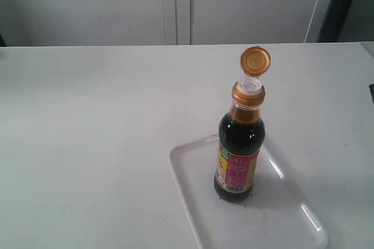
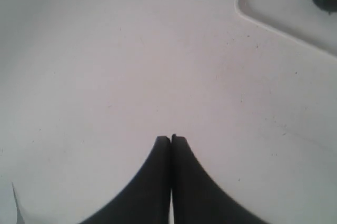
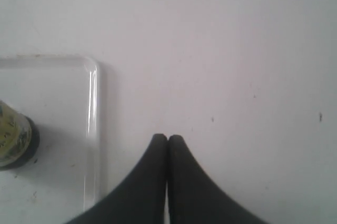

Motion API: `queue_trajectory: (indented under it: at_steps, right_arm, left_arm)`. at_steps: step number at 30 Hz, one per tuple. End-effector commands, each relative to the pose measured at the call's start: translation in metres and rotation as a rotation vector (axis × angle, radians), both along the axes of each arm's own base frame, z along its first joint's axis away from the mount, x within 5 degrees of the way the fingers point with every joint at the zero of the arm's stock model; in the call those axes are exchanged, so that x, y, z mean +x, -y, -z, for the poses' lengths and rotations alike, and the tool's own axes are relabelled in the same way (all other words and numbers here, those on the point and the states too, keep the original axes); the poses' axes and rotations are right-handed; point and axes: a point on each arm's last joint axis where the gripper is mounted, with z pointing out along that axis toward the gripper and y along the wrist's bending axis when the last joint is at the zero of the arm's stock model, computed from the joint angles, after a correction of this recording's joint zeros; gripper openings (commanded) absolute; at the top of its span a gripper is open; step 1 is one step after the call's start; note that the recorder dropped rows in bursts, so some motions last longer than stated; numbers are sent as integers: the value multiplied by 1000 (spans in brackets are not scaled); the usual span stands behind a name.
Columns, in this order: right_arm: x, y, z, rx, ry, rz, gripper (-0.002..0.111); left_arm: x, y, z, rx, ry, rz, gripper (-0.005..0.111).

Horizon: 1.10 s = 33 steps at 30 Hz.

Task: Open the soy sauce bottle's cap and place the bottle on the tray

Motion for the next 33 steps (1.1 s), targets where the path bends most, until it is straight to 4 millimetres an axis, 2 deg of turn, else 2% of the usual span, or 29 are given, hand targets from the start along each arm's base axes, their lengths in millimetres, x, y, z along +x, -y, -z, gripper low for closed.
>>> queue_trajectory:
  at_steps: [1, 9, 15, 21, 29, 33]
  right_arm:
    - [-21, 2, -13, 25, 198, 44, 0]
    - [-64, 2, -12, 85, 515, 98, 0]
    - [-84, 4, 4, 104, 630, 124, 0]
    - [-99, 5, 21, 125, 703, 144, 0]
    - [-132, 4, 24, 116, 849, 126, 0]
    - [-141, 3, 29, 117, 881, 122, 0]
  left_arm:
    - [-8, -6, 12, -68, 55, 10, 0]
    - [-16, -10, 36, -145, 194, 70, 0]
    - [-20, -12, 50, -189, 257, 98, 0]
    - [-24, -15, 50, -201, 280, 102, 0]
    - [-30, -21, 47, -232, 317, 102, 0]
    - [-30, -21, 46, -234, 320, 103, 0]
